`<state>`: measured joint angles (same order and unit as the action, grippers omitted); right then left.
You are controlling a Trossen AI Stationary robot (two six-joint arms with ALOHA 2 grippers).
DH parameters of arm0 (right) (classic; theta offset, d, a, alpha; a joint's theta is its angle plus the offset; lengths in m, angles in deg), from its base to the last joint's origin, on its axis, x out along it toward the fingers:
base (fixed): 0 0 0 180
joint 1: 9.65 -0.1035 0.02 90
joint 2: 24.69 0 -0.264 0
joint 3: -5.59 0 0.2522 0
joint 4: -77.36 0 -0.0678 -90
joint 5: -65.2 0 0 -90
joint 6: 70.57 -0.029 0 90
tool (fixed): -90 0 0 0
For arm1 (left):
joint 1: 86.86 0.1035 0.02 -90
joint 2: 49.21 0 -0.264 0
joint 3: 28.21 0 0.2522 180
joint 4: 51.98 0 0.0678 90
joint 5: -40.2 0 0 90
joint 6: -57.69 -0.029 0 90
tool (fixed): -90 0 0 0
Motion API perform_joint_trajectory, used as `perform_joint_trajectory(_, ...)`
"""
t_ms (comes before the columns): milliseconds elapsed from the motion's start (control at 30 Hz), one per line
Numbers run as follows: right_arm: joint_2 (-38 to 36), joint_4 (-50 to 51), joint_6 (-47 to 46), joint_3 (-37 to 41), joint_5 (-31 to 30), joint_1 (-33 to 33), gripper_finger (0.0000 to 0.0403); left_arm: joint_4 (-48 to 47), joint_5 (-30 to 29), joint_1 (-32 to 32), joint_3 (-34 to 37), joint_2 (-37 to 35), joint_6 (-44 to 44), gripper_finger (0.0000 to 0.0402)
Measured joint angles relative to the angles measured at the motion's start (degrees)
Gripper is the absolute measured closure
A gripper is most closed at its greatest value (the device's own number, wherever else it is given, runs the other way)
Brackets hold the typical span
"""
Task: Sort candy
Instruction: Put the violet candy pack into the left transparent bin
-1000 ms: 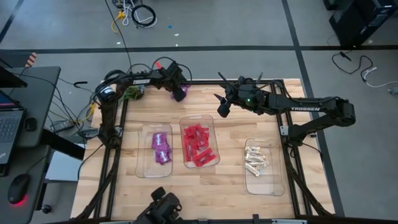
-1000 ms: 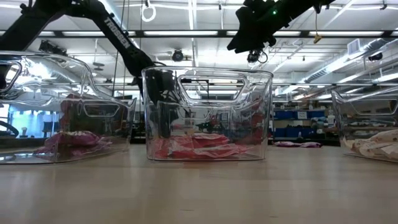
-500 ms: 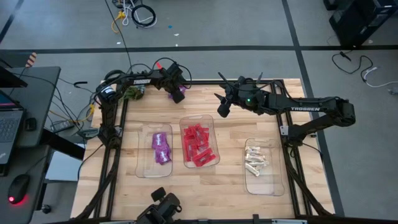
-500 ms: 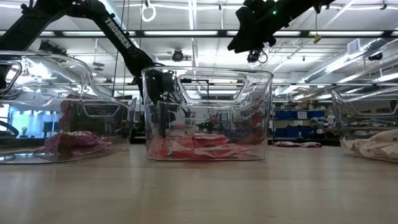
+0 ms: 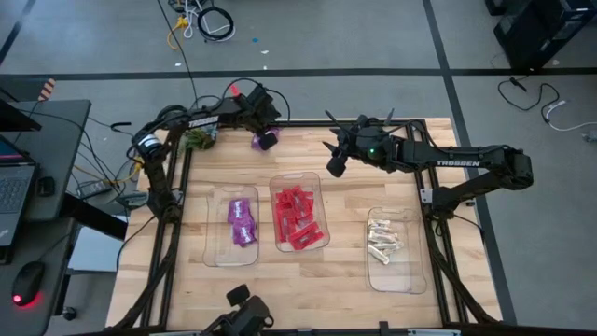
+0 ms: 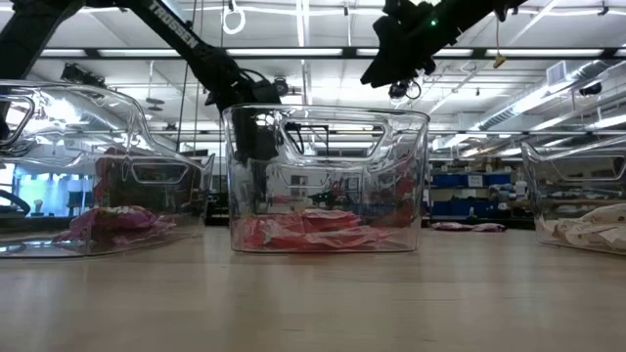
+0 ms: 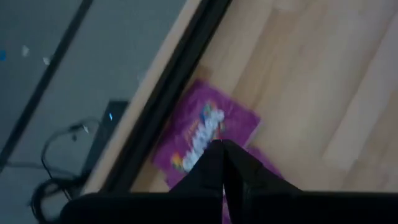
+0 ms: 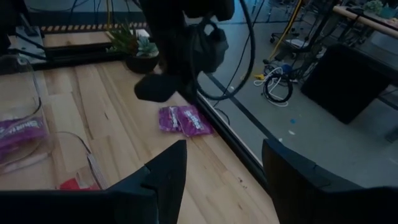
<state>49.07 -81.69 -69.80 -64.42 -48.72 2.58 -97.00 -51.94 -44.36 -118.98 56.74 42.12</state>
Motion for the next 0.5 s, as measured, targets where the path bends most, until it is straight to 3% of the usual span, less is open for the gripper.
perform_joint_trajectory(233,0.0,0.3,-0.1,0.0,0.0,0.0,0.0208,-3.6,-0.6,-0.1,1.6,2.0,-2.1,0.0349)
perform_joint_trajectory(500,0.0,0.2,-0.6,0.0,1.2,0.0,0.0208,1.1,-2.1,1.2,2.3,5.2,-2.2,0.0262)
